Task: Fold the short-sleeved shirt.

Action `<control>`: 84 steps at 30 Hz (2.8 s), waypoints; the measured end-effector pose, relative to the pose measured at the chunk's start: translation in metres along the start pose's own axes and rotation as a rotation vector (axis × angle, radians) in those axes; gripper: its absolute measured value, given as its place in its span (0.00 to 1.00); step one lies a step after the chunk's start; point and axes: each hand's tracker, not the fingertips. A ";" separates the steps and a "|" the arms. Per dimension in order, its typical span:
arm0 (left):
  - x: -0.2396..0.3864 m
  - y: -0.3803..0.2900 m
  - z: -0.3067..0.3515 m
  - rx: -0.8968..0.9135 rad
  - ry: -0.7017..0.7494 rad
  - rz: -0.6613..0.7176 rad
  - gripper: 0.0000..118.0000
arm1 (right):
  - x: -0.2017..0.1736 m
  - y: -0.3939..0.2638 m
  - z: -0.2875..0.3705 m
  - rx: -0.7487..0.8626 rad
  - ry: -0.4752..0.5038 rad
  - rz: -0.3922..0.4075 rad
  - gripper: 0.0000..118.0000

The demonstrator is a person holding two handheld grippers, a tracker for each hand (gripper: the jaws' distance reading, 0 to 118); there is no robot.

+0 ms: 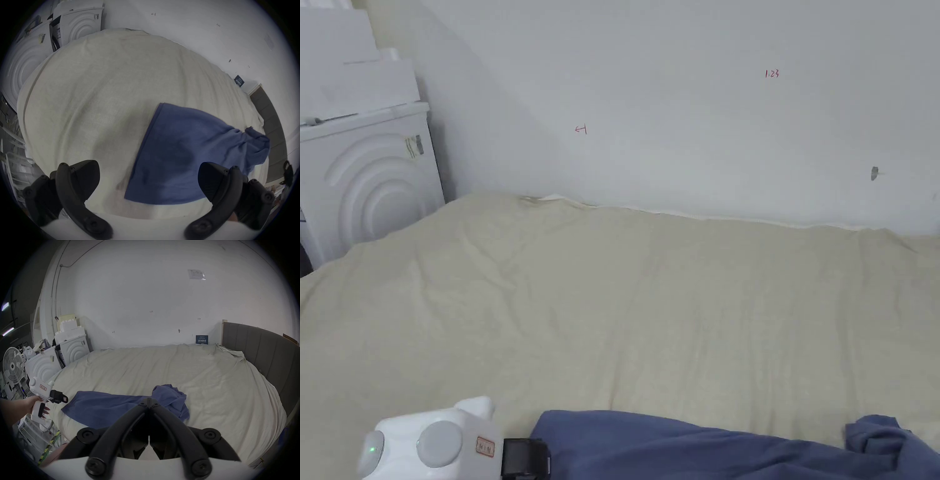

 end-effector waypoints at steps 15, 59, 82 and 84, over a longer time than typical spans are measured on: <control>0.025 -0.010 -0.021 -0.093 0.135 -0.232 0.58 | -0.001 -0.003 -0.012 -0.050 0.019 0.012 0.00; 0.027 -0.025 0.033 0.088 -0.050 -0.185 0.03 | 0.066 0.068 -0.120 -0.426 0.140 -0.055 0.02; 0.193 0.239 0.247 0.546 -0.347 -0.248 0.03 | 0.109 0.354 -0.047 -0.039 0.076 -0.174 0.02; 0.206 0.255 0.237 0.571 -0.352 -0.233 0.03 | 0.112 0.363 -0.064 -0.013 0.034 -0.174 0.02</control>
